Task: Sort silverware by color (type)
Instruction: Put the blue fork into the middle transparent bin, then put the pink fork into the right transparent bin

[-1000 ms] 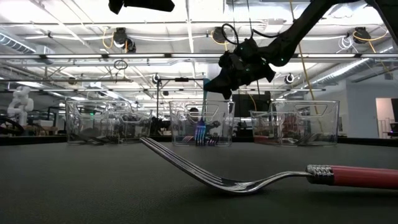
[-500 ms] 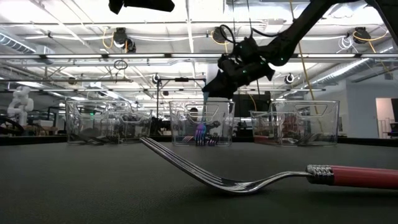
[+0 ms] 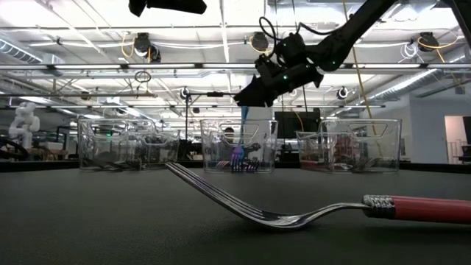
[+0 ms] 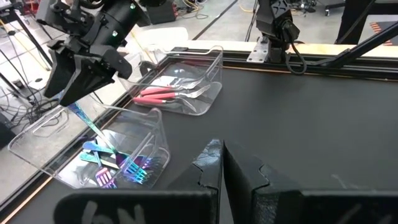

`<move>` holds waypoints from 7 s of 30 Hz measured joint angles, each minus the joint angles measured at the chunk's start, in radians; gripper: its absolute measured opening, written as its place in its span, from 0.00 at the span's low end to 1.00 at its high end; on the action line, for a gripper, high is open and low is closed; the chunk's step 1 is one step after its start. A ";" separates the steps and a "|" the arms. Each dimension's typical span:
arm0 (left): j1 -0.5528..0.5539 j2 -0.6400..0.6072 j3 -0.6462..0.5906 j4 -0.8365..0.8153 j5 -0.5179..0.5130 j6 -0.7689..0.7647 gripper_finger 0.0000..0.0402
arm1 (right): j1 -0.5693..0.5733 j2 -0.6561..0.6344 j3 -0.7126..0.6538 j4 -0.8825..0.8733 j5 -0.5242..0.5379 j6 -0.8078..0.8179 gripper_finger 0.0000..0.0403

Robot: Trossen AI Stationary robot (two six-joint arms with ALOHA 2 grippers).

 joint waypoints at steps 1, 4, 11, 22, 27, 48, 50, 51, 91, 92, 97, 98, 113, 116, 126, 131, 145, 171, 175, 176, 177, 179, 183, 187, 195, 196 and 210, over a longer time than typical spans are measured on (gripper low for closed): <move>0.000 0.000 0.000 0.000 0.000 0.004 0.05 | 0.002 -0.003 0.000 0.002 0.001 0.000 0.68; 0.000 0.000 0.000 0.005 0.000 0.020 0.05 | 0.009 -0.012 0.000 0.001 0.029 0.003 0.71; 0.001 0.000 0.000 0.007 0.000 0.046 0.05 | 0.022 -0.055 0.000 -0.008 0.055 -0.003 0.74; 0.022 0.000 0.000 0.025 0.000 0.080 0.05 | 0.109 -0.175 0.000 -0.073 0.052 -0.007 0.74; 0.029 0.000 0.000 0.029 0.000 0.099 0.05 | 0.166 -0.251 0.000 -0.192 0.052 -0.022 0.74; 0.039 0.000 0.002 0.089 0.000 0.207 0.05 | 0.839 -0.357 -0.040 -0.854 0.431 0.189 0.74; 0.039 0.000 0.002 0.117 0.000 0.201 0.05 | 0.920 -0.357 -0.074 -0.836 0.473 0.232 0.74; 0.039 0.000 0.002 0.134 0.000 0.200 0.05 | 0.956 -0.357 -0.095 -0.823 0.485 0.253 0.74; -0.183 0.442 0.032 0.340 0.059 -0.749 0.63 | 1.431 -0.146 -0.549 0.169 0.864 0.371 0.74; -0.194 0.460 0.032 0.336 0.054 -0.794 0.65 | 1.431 -0.132 -0.549 0.179 0.864 0.371 0.74; -0.244 0.506 0.035 0.347 0.053 -0.975 0.67 | 1.431 -0.058 -0.549 0.197 0.863 0.371 0.74; -0.256 0.514 0.039 0.347 0.054 -0.999 0.67 | 1.431 -0.047 -0.549 0.199 0.863 0.371 0.74; -0.329 0.552 0.098 0.269 0.227 -1.240 0.67 | 1.431 -0.027 -0.548 0.218 0.862 0.379 0.74; -0.321 0.552 0.098 0.146 0.261 -1.375 0.67 | 1.431 -0.027 -0.548 0.218 0.860 0.379 0.74; -0.239 0.552 0.098 0.040 0.343 -1.502 0.67 | 1.431 -0.027 -0.548 0.218 0.860 0.374 0.74; -0.199 0.552 0.098 0.057 0.373 -1.502 0.67 | 1.431 -0.027 -0.548 0.218 0.861 0.372 0.74; -0.195 0.669 0.137 0.265 0.423 -1.466 0.67 | 1.431 -0.027 -0.548 0.217 0.862 0.381 0.74; -0.201 0.703 0.219 0.232 0.485 -1.306 0.15 | 1.431 -0.026 -0.549 0.217 0.862 0.378 0.74; -0.201 0.703 0.219 0.232 0.483 -1.288 0.07 | 1.431 -0.027 -0.549 0.220 0.860 0.376 0.74; -0.201 0.703 0.219 0.231 0.481 -1.282 0.05 | 1.431 -0.027 -0.549 0.220 0.860 0.376 0.74; -0.201 0.703 0.219 0.230 0.478 -1.275 0.04 | 1.431 -0.027 -0.549 0.220 0.859 0.376 0.74; -0.201 0.703 0.219 0.228 0.474 -1.264 0.02 | 1.431 -0.027 -0.549 0.219 0.858 0.375 0.74; -0.201 0.703 0.219 0.232 0.476 -1.232 0.02 | 1.431 -0.027 -0.549 0.219 0.858 0.372 0.74; -0.201 0.703 0.219 0.233 0.476 -1.218 0.02 | 1.431 -0.027 -0.549 0.219 0.858 0.368 0.74; -0.196 0.704 0.216 0.262 0.451 -1.139 0.01 | 1.437 -0.127 -0.538 0.114 0.884 0.364 0.74; -0.194 0.704 0.216 0.271 0.449 -1.125 0.01 | 1.441 -0.157 -0.530 0.074 0.896 0.378 0.75; -0.169 0.659 0.216 0.503 0.381 -0.716 0.01 | 1.492 -0.660 -0.516 -0.297 0.916 0.475 0.75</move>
